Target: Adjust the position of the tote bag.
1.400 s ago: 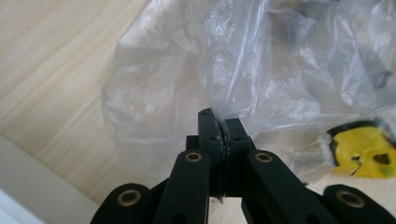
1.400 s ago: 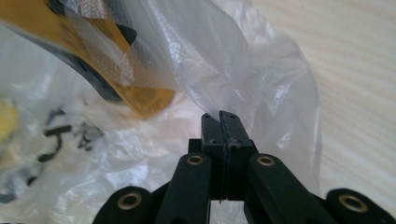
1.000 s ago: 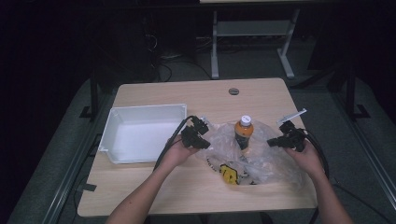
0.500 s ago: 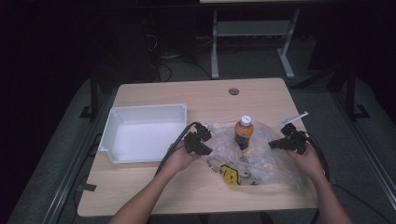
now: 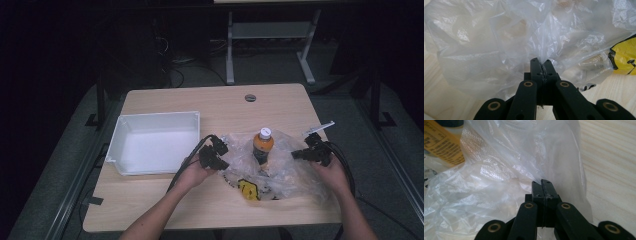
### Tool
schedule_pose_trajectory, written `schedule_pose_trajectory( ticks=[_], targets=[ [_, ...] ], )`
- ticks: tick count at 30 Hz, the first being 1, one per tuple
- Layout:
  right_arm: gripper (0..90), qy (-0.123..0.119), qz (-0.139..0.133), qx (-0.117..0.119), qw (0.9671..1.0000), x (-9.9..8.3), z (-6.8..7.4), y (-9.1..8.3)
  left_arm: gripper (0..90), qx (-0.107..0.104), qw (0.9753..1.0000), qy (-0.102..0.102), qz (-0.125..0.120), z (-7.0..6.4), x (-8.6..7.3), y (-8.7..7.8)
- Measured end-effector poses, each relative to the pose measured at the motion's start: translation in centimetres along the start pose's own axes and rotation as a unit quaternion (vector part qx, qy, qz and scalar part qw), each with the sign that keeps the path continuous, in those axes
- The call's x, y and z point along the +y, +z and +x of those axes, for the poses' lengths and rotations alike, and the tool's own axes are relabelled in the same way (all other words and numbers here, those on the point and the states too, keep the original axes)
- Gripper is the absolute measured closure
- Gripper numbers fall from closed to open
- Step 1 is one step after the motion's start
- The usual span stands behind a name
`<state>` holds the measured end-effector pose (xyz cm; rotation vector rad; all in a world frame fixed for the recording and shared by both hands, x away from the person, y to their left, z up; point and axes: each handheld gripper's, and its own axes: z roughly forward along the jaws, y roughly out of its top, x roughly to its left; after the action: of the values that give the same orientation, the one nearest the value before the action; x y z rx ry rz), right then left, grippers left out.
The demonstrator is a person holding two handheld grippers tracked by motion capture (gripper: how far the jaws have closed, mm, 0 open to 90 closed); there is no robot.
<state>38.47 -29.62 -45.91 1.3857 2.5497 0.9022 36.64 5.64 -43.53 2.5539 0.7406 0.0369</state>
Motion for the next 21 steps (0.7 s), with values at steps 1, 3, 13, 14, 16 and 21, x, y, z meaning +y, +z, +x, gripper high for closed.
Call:
schedule_pose_trajectory(
  ticks=[1, 3, 13, 14, 16, 21],
  targets=[
    [89.9, -0.001, -0.001, -0.001, 1.0000, -0.1, 0.0, 0.0, 90.0, -0.001, 1.0000, 0.000, 0.001, 0.0, 0.0, 0.1],
    [89.9, 0.000, 0.000, -0.002, 1.0000, -0.1, -0.1, -0.1, 89.9, -0.002, 1.0000, -0.002, 0.001, -0.1, -0.1, 0.1],
    [68.7, -0.004, -0.028, 0.007, 0.9996, -0.5, 0.4, -1.4, 89.5, 0.002, 1.0000, 0.000, -0.008, 0.0, -0.3, -0.6],
    [66.9, -0.005, -0.034, 0.008, 0.9994, -0.5, 0.5, -1.8, 89.5, 0.003, 1.0000, -0.001, -0.009, 0.1, -0.3, -0.7],
    [63.8, -0.011, -0.047, 0.014, 0.9988, -0.6, 1.0, -2.7, 89.5, 0.003, 0.9999, -0.004, -0.012, 0.1, -0.4, -0.7],
    [60.4, -0.040, -0.072, 0.019, 0.9964, -0.5, 2.7, -4.8, 89.5, 0.003, 0.9999, -0.002, -0.012, 0.0, -0.4, -0.8]
  ],
)
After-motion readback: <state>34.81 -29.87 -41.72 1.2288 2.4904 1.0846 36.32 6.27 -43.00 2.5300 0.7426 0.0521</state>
